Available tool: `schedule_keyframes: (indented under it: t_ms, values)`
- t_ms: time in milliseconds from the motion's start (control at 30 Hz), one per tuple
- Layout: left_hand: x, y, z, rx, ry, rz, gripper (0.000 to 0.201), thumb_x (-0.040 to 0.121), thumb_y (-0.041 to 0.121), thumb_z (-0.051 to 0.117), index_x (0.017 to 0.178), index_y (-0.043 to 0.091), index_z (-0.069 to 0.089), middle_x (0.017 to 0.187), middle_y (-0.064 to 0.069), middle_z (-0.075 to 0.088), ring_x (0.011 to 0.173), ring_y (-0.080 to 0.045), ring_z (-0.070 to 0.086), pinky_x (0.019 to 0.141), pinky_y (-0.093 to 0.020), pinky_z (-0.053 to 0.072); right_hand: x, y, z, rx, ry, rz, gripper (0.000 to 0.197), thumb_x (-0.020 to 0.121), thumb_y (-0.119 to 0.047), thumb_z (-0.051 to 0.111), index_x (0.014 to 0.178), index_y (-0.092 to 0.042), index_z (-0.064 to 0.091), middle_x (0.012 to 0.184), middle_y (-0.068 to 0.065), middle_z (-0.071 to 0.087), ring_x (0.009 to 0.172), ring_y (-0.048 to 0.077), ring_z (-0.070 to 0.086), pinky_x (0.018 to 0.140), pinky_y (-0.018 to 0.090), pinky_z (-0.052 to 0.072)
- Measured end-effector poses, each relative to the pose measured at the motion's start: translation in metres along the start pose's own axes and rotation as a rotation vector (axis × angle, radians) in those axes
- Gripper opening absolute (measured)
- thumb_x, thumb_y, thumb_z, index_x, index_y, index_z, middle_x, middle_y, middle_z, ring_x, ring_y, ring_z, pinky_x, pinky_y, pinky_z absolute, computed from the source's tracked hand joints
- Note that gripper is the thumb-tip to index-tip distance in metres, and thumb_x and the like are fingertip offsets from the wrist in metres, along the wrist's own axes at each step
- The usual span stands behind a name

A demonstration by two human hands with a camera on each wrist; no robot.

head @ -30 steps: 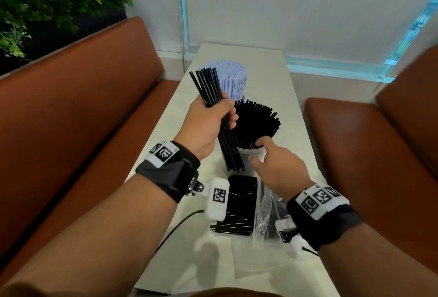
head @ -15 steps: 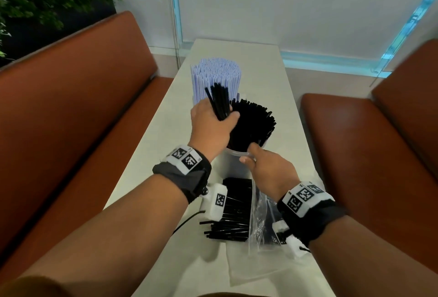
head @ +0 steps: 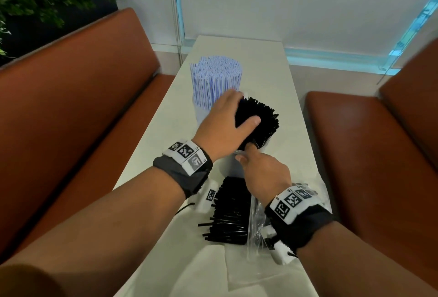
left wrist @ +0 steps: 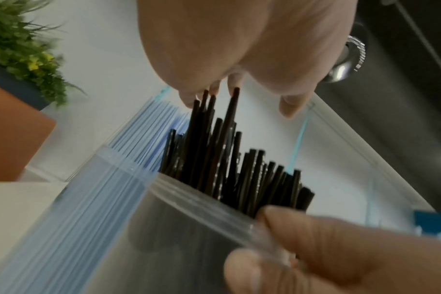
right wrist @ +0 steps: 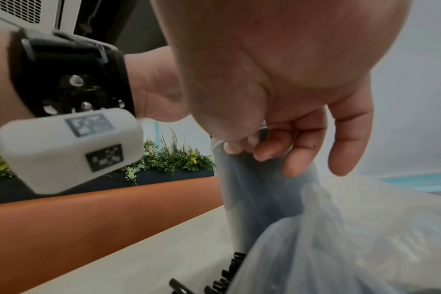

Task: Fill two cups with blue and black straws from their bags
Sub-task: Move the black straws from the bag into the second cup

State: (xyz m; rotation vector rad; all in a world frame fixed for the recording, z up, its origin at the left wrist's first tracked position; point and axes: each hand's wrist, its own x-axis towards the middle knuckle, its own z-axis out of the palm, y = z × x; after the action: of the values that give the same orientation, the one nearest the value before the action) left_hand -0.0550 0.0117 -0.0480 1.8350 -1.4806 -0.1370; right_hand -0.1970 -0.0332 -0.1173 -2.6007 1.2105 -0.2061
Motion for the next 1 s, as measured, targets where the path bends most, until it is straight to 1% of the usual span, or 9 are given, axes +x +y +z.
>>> schedule_keyframes:
  t_ms: [67,167,267,433,600,700,833,933,1000]
  values:
    - [-0.003,-0.002,0.006,0.156,-0.143,0.075,0.066,0.097,0.054,0.056,0.145,0.01,0.048,0.157,-0.009,0.037,0.144,-0.024,0.029,0.122,-0.044,0.021,0.0,-0.002,-0.001,0.017,-0.012,0.011,0.03,0.105,-0.049,0.034,0.126,-0.031,0.046,0.099,0.001,0.072,0.09,0.029,0.069,0.066,0.036,0.044]
    - [-0.005,-0.006,0.009,0.174,0.016,0.142,0.064,0.097,0.053,0.053,0.144,0.009,0.05,0.156,-0.01,0.037,0.144,-0.025,0.029,0.121,-0.043,0.02,0.0,-0.002,-0.003,0.042,-0.021,0.013,0.029,0.105,-0.048,0.035,0.126,-0.033,0.046,0.1,0.001,0.072,0.093,0.03,0.069,0.067,0.036,0.043]
    - [-0.011,-0.009,0.016,0.366,-0.073,0.164,0.074,0.098,0.062,0.043,0.154,0.014,0.037,0.163,-0.009,0.029,0.151,-0.025,0.019,0.124,-0.048,0.011,-0.003,-0.001,-0.002,-0.014,-0.01,-0.004,0.021,0.104,-0.038,0.039,0.117,-0.028,0.052,0.099,0.002,0.07,0.092,0.03,0.069,0.066,0.033,0.039]
    - [-0.019,-0.017,0.012,0.069,0.148,0.033,0.086,0.084,0.072,0.056,0.152,0.024,0.035,0.163,-0.007,0.019,0.15,-0.022,0.017,0.121,-0.042,0.019,-0.002,-0.004,-0.003,0.044,-0.015,0.015,0.035,0.105,-0.048,0.032,0.128,-0.026,0.046,0.104,0.003,0.07,0.095,0.03,0.068,0.068,0.036,0.042]
    - [-0.016,-0.012,0.033,0.039,-0.023,-0.039,0.112,0.066,0.077,0.071,0.155,0.033,0.017,0.166,0.0,0.002,0.152,-0.016,0.004,0.121,-0.041,0.015,-0.004,-0.003,-0.002,-0.19,-0.069,-0.024,0.038,0.099,-0.021,0.047,0.137,-0.02,0.041,0.111,0.004,0.067,0.096,0.027,0.068,0.066,0.034,0.042]
    - [0.008,-0.005,0.042,0.114,-0.023,-0.006,0.103,0.073,0.07,0.073,0.153,0.029,0.024,0.165,-0.01,0.005,0.152,-0.026,0.006,0.121,-0.044,0.012,-0.003,-0.004,-0.004,-0.135,-0.064,0.003,0.024,0.101,-0.022,0.045,0.123,-0.018,0.052,0.101,0.006,0.07,0.089,0.028,0.069,0.063,0.034,0.042]
    - [0.037,0.0,0.047,0.282,-0.118,0.047,0.08,0.084,0.066,0.065,0.147,0.024,0.041,0.162,-0.013,0.022,0.15,-0.034,0.016,0.123,-0.052,0.015,-0.007,-0.005,-0.003,-0.069,0.008,-0.035,0.025,0.104,-0.028,0.042,0.129,-0.028,0.04,0.079,0.0,0.063,0.075,0.028,0.067,0.058,0.034,0.043]
    - [0.052,0.0,0.041,0.295,-0.149,0.098,0.067,0.086,0.062,0.064,0.139,0.024,0.05,0.145,-0.004,0.049,0.136,-0.03,0.039,0.114,-0.042,0.028,-0.004,-0.003,-0.001,-0.022,0.021,-0.034,0.017,0.106,-0.038,0.036,0.12,-0.029,0.034,0.069,-0.005,0.053,0.069,0.027,0.063,0.055,0.034,0.04]
    - [0.06,-0.002,0.036,0.261,-0.106,0.093,0.063,0.088,0.057,0.064,0.138,0.021,0.052,0.14,-0.002,0.053,0.132,-0.028,0.042,0.109,-0.037,0.031,-0.001,-0.002,0.001,0.0,0.02,-0.037,0.016,0.106,-0.044,0.031,0.102,-0.029,0.027,0.065,-0.007,0.051,0.062,0.025,0.058,0.052,0.033,0.036]
